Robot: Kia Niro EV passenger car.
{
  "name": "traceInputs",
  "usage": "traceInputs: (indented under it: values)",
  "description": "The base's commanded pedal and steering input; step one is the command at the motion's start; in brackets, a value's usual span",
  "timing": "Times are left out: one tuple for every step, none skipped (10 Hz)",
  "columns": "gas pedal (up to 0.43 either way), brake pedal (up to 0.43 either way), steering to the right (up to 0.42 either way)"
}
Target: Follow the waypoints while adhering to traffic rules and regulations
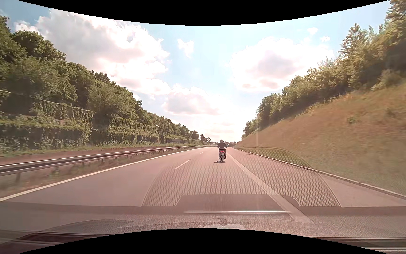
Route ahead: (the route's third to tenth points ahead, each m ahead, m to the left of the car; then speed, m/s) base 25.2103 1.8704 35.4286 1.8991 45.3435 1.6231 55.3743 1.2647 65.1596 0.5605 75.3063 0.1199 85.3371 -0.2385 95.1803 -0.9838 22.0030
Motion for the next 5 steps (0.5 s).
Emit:
traceInputs:
  values:
    - [0.287, 0.012, 0.005]
    - [0.287, 0.012, 0.004]
    - [0.287, 0.012, 0.004]
    - [0.287, 0.012, 0.005]
    - [0.287, 0.012, 0.004]
